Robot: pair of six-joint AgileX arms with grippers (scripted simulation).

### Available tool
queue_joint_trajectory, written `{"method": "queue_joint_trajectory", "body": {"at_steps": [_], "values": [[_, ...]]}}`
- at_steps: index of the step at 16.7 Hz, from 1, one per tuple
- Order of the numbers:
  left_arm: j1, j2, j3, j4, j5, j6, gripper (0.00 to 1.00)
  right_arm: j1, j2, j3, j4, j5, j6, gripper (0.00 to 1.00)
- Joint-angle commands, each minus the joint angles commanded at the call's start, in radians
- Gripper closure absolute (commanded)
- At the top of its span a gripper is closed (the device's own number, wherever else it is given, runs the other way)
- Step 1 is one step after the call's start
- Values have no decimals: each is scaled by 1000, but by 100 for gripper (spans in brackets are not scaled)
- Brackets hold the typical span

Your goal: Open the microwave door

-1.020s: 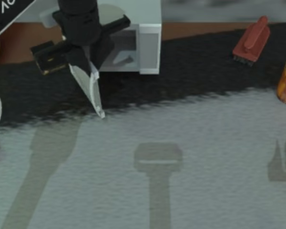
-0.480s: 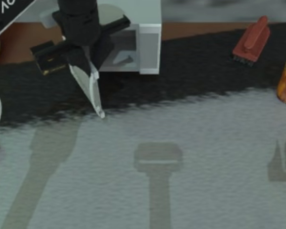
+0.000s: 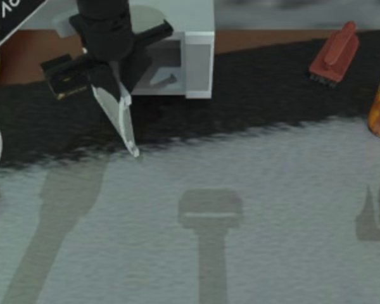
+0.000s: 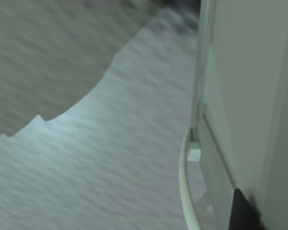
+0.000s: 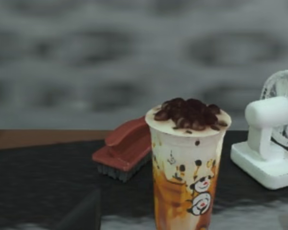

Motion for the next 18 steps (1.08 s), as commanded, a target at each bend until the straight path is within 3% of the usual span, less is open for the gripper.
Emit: {"method": "queue_joint_trajectory", "body": {"at_steps": [18], "values": [[41, -95, -156, 61, -1, 53, 100, 0, 0, 0, 0, 0, 0, 0]]}}
